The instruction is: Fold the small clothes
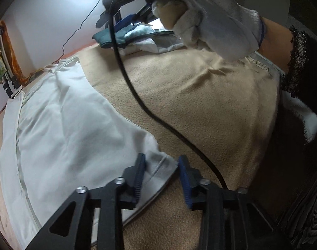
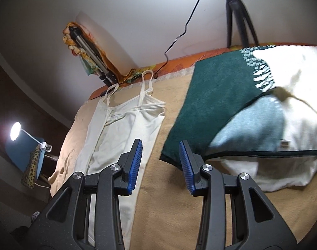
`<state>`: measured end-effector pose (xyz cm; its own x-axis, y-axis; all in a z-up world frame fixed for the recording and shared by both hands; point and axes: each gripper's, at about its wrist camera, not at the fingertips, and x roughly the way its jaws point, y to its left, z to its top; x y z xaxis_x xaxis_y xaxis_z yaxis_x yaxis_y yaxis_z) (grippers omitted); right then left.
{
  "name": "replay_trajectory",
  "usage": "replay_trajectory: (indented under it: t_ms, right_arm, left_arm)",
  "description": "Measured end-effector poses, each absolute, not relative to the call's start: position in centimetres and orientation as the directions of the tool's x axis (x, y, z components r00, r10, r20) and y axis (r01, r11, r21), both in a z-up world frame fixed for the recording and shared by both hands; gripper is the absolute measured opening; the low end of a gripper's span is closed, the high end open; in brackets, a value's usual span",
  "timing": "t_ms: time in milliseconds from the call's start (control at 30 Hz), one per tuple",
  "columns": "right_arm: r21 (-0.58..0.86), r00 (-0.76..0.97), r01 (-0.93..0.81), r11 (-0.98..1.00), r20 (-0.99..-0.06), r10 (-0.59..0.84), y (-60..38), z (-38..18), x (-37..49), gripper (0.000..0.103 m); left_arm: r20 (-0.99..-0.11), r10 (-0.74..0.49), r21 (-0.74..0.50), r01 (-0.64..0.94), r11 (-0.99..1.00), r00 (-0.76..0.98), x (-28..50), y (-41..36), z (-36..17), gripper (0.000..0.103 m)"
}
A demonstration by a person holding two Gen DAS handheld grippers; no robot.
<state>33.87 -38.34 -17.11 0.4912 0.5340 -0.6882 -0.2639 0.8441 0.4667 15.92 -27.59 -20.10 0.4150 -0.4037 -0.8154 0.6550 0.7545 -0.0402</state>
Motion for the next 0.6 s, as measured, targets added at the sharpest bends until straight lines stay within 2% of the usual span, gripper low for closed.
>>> replay_trajectory:
  t_ms: [67, 100, 300, 600]
  right_arm:
    - [0.463, 0.472, -0.276, 0.842, -0.698, 0.539, -37.1, -17.8, 34.5, 0.039]
    - [0.462, 0.460, -0.281, 0.841, -0.704, 0.541, -36.3, -18.3, 34.9, 0.039]
    - [0.447, 0.425, -0.271, 0.853, -0.740, 0.522, -32.5, -20.5, 37.3, 0.039]
    - [0.383, 0.468, -0.122, 0.916, -0.791, 0.393, -30.5, -23.3, 41.6, 0.039]
  left_arm:
    - [-0.813, -0.414, -0.063, 0.645, 0.761, 0.409, 16.4, -27.1, -20.1, 0.007]
    - [-0.810, -0.422, -0.082, 0.634, 0.769, 0.408, 16.7, -26.6, -20.0, 0.005]
    - [-0.783, -0.470, -0.168, 0.588, 0.791, 0.408, 17.2, -24.0, -19.1, 0.004]
    - [-0.761, -0.499, -0.227, 0.551, 0.803, 0.414, 17.1, -22.8, -18.4, 0.003]
